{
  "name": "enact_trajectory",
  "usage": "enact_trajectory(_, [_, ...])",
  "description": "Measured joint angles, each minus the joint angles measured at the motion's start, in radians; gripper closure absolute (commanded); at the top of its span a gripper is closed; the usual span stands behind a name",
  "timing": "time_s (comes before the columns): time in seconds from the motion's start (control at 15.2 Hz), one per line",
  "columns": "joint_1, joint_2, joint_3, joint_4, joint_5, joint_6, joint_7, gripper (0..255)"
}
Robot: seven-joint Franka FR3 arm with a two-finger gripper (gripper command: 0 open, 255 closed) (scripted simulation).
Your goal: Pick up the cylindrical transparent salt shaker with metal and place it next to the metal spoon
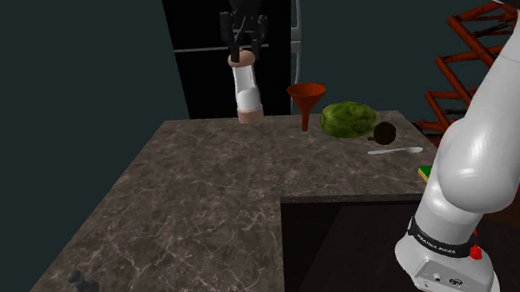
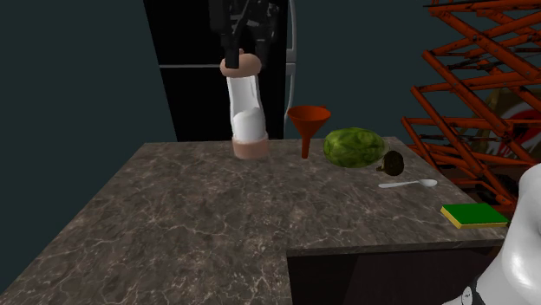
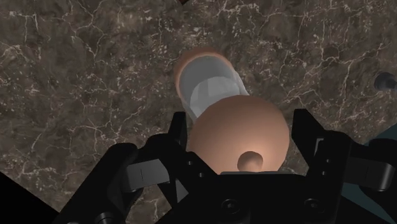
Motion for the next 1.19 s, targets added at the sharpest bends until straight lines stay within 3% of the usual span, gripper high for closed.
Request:
enact_trajectory(0.73, [-0.087,-0.260,-0.138,-0.257,-0.051,-0.033,-0.217,255])
enact_trajectory(1.19, [-0.141,-0.367,-0.239,-0.323,-0.117,-0.088,-0.356,255])
